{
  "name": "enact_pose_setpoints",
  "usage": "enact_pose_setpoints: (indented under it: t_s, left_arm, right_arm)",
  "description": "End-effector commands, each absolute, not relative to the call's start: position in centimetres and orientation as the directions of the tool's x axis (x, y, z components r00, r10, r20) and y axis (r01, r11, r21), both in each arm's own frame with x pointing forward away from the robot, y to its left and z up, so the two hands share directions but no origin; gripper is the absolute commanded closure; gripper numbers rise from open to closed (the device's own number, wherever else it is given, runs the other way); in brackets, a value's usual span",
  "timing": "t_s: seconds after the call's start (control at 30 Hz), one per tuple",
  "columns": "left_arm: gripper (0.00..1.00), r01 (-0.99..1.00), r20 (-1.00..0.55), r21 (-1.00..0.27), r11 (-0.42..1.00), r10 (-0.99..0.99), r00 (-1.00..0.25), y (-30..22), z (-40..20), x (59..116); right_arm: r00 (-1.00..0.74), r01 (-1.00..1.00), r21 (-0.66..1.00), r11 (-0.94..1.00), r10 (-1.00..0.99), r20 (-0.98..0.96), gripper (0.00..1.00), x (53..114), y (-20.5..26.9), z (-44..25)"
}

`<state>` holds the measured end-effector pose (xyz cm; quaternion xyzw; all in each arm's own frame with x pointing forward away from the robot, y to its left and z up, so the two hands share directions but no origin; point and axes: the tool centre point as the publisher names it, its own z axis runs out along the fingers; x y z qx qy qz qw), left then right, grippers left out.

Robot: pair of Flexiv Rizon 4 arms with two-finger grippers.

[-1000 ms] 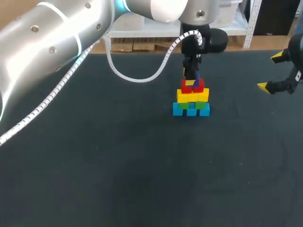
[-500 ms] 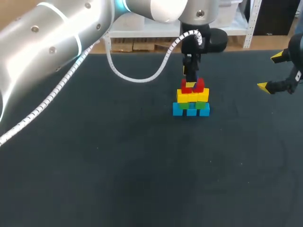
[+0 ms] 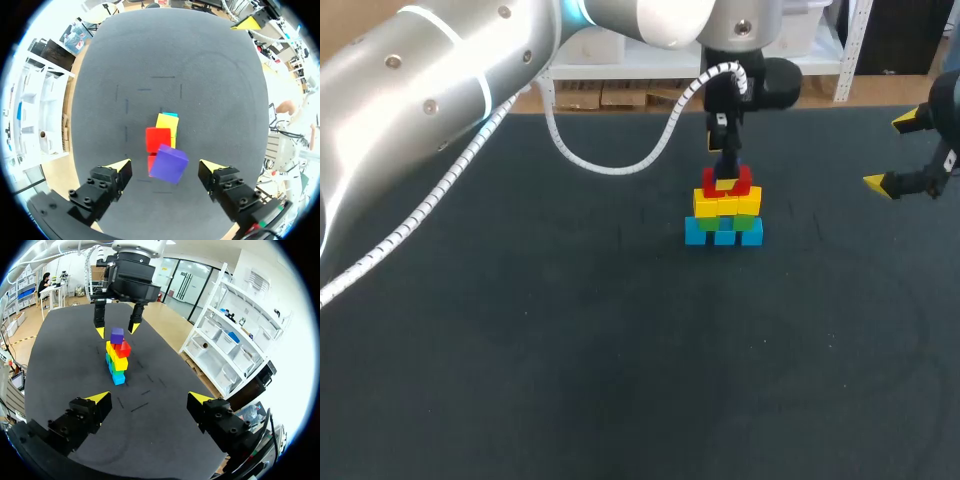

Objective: Place the blue cubes, place green cubes on the blue cubes, place the yellow cubes on the green cubes, then place the red cubes on the yellow cubes, and place purple cube on the red cubes.

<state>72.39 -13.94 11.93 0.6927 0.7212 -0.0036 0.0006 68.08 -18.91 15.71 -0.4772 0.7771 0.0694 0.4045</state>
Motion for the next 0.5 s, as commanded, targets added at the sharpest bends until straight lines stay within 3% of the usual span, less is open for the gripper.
enact_pose_setpoints:
  t_s: [0.03, 0.1, 0.17, 0.5]
  left_arm:
    - [0.13, 0.999, -0.016, 0.001, 0.037, 0.999, -0.037, -14.0, 12.3, 72.2]
    - [0.11, 0.999, -0.019, 0.003, 0.034, 0.999, -0.034, -14.0, 12.4, 72.1]
    - [0.0, 1.0, -0.021, 0.008, 0.031, 0.999, -0.03, -14.0, 12.7, 72.1]
    - [0.0, 0.998, -0.076, 0.04, 0.043, 0.996, -0.04, -13.2, 14.7, 71.1]
  right_arm:
    - [-0.22, -0.793, -0.283, 0.54, -0.687, -0.692, 0.0, 68.0, -18.7, 15.7]
    - [-0.22, -0.793, -0.283, 0.54, -0.687, -0.692, 0.0, 68.0, -18.7, 15.7]
    - [-0.22, -0.793, -0.283, 0.54, -0.687, -0.692, 0.0, 68.0, -18.7, 15.7]
    - [-0.22, -0.793, -0.283, 0.54, -0.687, -0.692, 0.0, 68.0, -18.7, 15.7]
